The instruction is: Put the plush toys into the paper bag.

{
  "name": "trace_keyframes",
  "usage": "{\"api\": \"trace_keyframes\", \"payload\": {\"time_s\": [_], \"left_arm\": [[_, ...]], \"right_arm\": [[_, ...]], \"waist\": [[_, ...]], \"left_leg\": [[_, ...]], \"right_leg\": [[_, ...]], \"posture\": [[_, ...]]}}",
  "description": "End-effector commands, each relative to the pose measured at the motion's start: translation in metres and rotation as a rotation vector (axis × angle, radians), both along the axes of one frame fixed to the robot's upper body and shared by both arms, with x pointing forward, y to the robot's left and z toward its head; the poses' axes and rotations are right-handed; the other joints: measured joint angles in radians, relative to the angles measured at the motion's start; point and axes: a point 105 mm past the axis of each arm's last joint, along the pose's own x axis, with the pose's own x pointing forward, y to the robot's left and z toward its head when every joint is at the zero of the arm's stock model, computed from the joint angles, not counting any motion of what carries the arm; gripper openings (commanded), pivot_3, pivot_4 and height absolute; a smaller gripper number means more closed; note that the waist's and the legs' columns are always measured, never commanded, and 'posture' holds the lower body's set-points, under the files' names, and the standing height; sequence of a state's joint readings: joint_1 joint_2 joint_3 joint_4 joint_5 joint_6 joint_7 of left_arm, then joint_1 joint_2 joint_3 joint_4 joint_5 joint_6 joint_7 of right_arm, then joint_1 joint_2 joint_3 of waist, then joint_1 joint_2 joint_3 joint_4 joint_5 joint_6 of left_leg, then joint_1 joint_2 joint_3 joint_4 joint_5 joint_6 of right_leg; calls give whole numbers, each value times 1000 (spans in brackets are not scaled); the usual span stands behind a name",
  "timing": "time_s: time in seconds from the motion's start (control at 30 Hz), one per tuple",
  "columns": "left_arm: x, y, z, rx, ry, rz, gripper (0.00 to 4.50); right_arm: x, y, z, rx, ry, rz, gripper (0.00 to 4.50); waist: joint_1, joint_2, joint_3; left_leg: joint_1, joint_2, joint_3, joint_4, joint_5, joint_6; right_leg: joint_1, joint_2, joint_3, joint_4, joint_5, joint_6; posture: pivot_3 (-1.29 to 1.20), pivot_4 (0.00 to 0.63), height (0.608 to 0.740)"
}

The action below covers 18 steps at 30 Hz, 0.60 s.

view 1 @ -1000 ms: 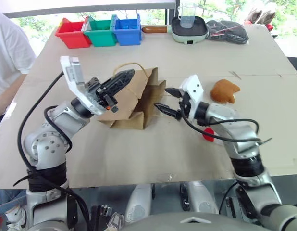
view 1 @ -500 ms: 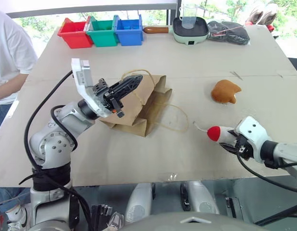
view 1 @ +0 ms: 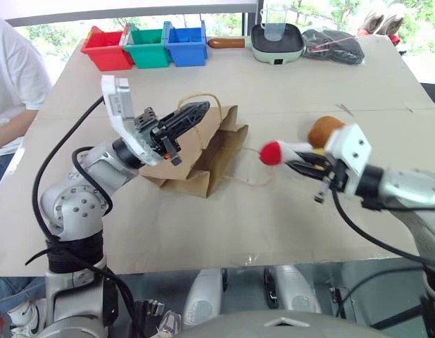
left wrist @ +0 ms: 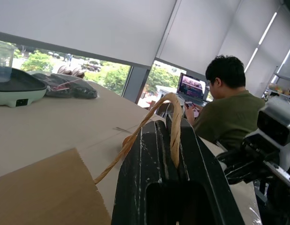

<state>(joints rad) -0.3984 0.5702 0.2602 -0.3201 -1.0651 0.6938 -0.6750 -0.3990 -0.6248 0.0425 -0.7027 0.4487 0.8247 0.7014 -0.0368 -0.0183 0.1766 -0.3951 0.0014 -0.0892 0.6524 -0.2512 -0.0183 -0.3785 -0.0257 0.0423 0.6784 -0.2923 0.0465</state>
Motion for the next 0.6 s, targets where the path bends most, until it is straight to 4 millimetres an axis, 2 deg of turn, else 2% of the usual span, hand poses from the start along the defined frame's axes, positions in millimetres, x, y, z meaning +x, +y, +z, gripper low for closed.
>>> {"api": "trace_keyframes", "payload": {"time_s": [0.03, 0.1, 0.2, 0.3, 0.37, 0.43, 0.5, 0.6], "left_arm": [[-5, -9, 9, -14, -37, -35, 0], [-4, -12, 10, -18, -39, -39, 0], [-5, -23, 10, -31, -45, -64, 0], [-5, -26, 10, -35, -45, -65, 0], [-6, -25, 9, -35, -46, -57, 0], [-6, -20, 8, -31, -44, -37, 0], [-7, -14, 6, -27, -42, -12, 0], [-8, -6, 5, -24, -41, 22, 0]], "right_arm": [[21, 26, -8, -97, -48, 73, 42], [29, 35, -11, -125, -62, 98, 42], [54, 82, -21, -179, -116, 188, 42], [59, 109, -33, -235, -145, 285, 42], [55, 127, -36, -177, -97, 369, 918], [58, 130, -38, -168, -117, 378, 1663], [60, 120, -39, -169, -128, 373, 2519], [61, 95, -33, -146, -136, 322, 2519]], "waist": [[0, 0, 0], [6, 0, 0], [-4, -1, 0], [-7, -1, 0], [-1, -1, 0], [0, -1, 0], [0, -1, 0], [4, -1, 0]], "left_leg": [[0, 0, 0, 0, 0, 0], [-1, -1, 0, 0, 0, 0], [-2, -1, 0, 0, 1, -2], [-1, 0, 1, -1, 2, -4], [-2, 1, -1, -1, 2, -5], [-3, 0, -1, -1, 2, -5], [-3, -1, 1, -1, 2, -5], [-3, -1, 0, -1, 2, -5]], "right_leg": [[0, 0, 0, 0, 0, 0], [0, -1, -1, 0, 0, 0], [-1, -1, -1, 0, 0, 0], [-3, 0, 0, 1, 0, -1], [-3, -1, -2, 0, 0, -1], [-3, -2, -2, 0, 0, -1], [-4, -4, -1, 0, 0, 0], [-4, -4, -2, 0, 0, 0]], "posture": [[0, 150, 740], [0, 150, 740], [0, 150, 740], [0, 150, 740], [0, 150, 740], [0, 150, 740], [0, 150, 740], [0, 150, 740]]}}
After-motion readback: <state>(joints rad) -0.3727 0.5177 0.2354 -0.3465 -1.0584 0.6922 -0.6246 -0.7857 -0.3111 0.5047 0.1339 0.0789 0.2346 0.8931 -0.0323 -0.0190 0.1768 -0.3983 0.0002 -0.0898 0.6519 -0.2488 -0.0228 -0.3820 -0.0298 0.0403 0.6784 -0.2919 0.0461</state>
